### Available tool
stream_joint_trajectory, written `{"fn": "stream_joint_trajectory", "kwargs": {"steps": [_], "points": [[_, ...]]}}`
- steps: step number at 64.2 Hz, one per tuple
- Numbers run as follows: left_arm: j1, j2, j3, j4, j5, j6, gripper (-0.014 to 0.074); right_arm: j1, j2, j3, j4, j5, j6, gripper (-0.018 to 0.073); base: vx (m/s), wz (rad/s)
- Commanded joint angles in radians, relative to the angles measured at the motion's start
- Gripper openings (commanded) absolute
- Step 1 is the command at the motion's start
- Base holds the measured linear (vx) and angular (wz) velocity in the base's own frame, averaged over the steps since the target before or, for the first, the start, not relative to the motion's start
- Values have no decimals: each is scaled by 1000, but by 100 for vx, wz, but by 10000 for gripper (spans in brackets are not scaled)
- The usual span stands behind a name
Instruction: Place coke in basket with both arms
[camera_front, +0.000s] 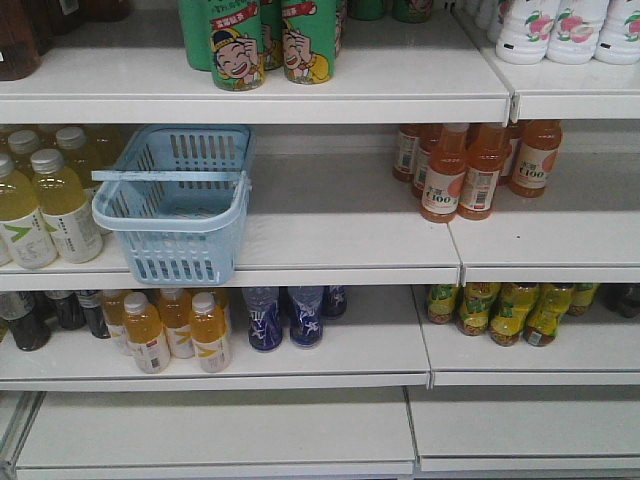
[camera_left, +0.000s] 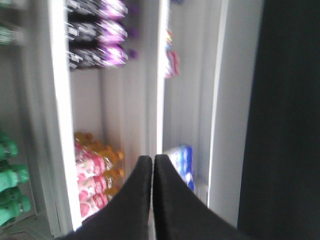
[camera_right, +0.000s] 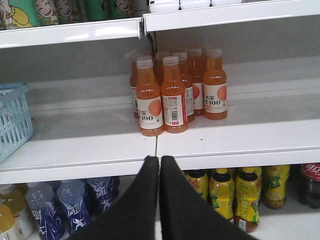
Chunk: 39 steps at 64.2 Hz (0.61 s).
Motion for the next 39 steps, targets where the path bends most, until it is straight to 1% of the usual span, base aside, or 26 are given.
{"fn": "stream_joint_trajectory", "kwargs": {"steps": [1, 6, 11, 17, 21, 26, 33, 37, 39], "points": [[0, 125, -145, 204, -43, -33, -6, -6, -13, 8, -6, -69, -4, -6, 0, 0], [0, 244, -226, 313, -87, -52, -6, -6, -13, 8, -6, -69, -4, -6, 0, 0], [0, 374, -267, 402, -106, -66, -6, -6, -13, 8, -6, -69, -4, -6, 0, 0], [0, 524, -264, 465, -142, -163, 4, -6, -13, 8, -6, -69, -4, -6, 0, 0], [0, 621, -264, 511, -153, -227, 29, -6, -13, 8, -6, -69, -4, -6, 0, 0], [0, 752, -264, 569, -200, -311, 90, -6, -13, 8, -6, -69, -4, -6, 0, 0], [0, 960, -264, 661, -335, -426, 225, -6, -13, 8, -6, -69, -4, -6, 0, 0], [0, 1073, -264, 682, -419, -480, 317, -6, -13, 8, -6, -69, -4, -6, 0, 0], [0, 1117, -264, 687, -454, -492, 351, -6, -13, 8, -6, -69, -4, -6, 0, 0]]}}
